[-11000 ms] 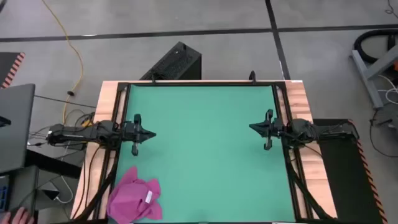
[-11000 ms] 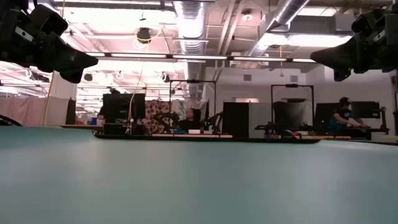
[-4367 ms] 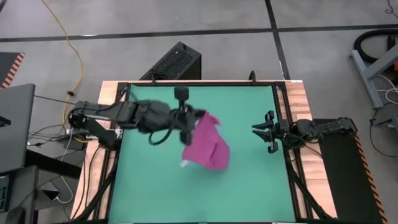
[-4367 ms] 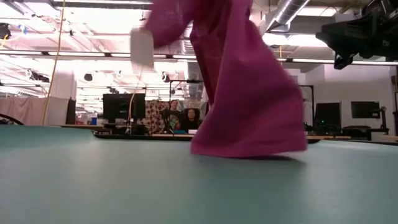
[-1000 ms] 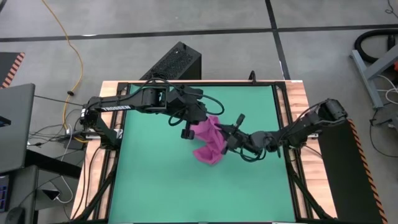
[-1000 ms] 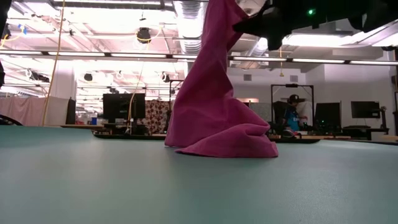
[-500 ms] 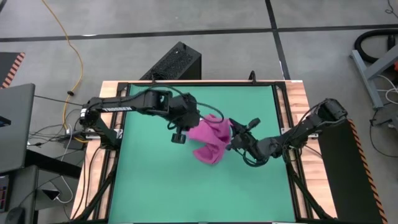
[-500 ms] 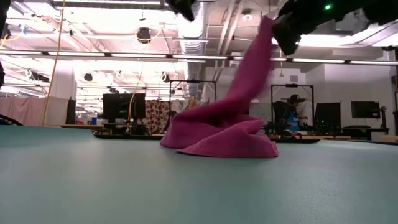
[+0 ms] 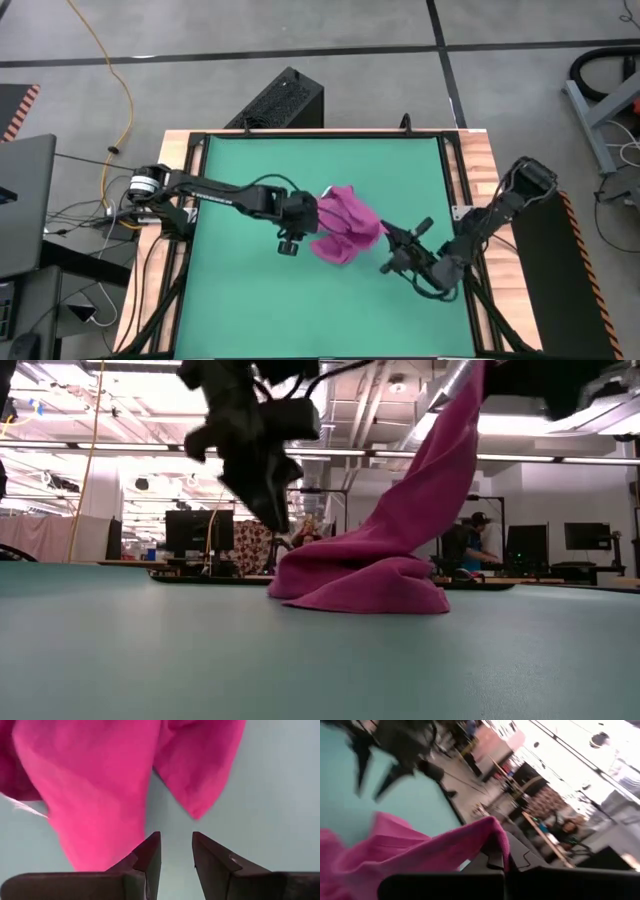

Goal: Roll towel into tight, uniform cylinder
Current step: Roll the pink towel

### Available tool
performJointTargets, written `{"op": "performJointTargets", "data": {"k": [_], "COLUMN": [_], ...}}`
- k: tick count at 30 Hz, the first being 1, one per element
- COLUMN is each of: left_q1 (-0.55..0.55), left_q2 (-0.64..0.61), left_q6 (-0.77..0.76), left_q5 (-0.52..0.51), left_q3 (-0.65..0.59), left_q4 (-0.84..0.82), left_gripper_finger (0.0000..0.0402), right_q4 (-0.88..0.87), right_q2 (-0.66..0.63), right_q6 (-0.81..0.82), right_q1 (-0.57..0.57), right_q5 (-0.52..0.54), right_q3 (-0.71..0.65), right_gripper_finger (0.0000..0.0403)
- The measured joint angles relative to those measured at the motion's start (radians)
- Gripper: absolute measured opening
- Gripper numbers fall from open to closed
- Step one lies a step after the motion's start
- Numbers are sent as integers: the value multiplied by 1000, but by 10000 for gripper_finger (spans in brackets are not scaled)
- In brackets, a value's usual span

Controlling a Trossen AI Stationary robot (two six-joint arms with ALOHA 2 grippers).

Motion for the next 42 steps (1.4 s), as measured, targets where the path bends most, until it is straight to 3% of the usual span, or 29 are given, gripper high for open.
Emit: {"op": "performJointTargets", "data": {"k": [6, 11, 16, 23, 26, 32, 42], "left_q1": [32, 100, 201, 326, 339, 321, 321], "left_q2": [-16, -27, -29, -29, -16, 70, 154], "left_q6": [18, 63, 95, 106, 109, 66, -31], "left_q5": [-44, -38, 120, 354, 409, 243, 269], "left_q3": [-74, -74, -74, -73, -73, -96, -107], "left_q4": [207, 283, 372, 440, 408, 378, 415], "left_gripper_finger": [101, 101, 101, 101, 101, 101, 101], "right_q4": [-284, -527, -690, -863, -915, -944, -942], "right_q2": [29, 30, 30, 30, 30, 30, 30], "right_q6": [375, 738, 1054, 1288, 1350, 1372, 1374], "right_q1": [93, 103, 82, 76, 77, 62, 42], "right_q5": [-42, -304, -482, -645, -693, -700, -741], "right_q3": [0, 0, 0, 0, 0, 0, 0], "right_gripper_finger": [2, 2, 2, 2, 2, 2, 2]}}
